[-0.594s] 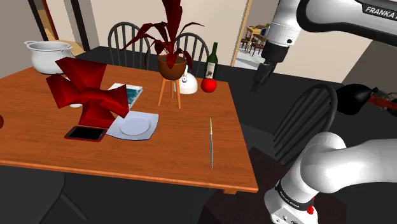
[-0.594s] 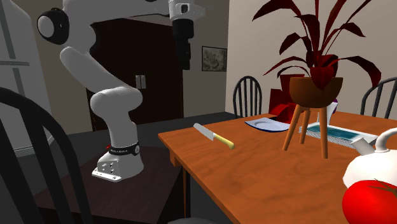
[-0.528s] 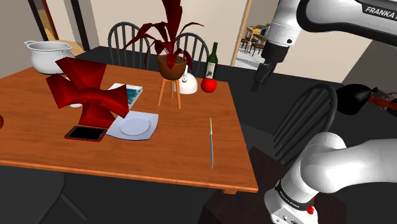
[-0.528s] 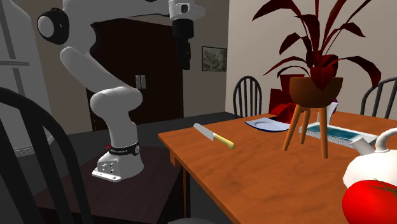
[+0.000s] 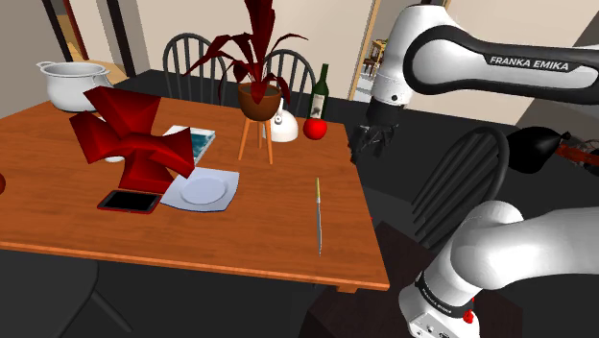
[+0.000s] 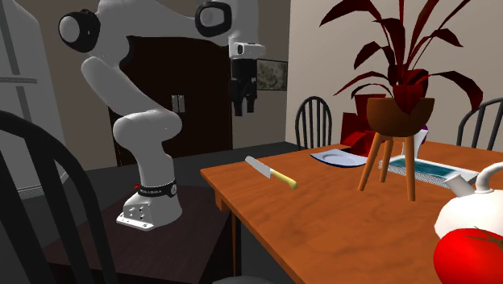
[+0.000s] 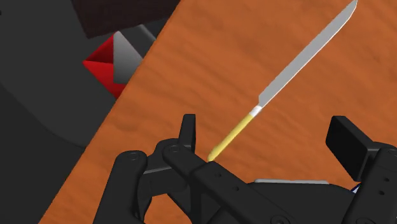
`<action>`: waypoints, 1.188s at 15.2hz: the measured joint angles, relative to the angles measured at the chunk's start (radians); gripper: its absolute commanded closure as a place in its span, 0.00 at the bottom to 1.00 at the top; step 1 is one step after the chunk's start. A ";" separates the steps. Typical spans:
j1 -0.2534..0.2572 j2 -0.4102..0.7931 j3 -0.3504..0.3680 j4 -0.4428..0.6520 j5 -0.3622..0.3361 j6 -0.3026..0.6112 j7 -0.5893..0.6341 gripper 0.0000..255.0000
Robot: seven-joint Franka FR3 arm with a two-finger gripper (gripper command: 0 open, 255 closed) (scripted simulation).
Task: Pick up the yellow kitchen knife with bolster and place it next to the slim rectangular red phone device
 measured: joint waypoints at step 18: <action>-0.106 0.412 0.263 -0.174 0.189 0.557 0.624 0.00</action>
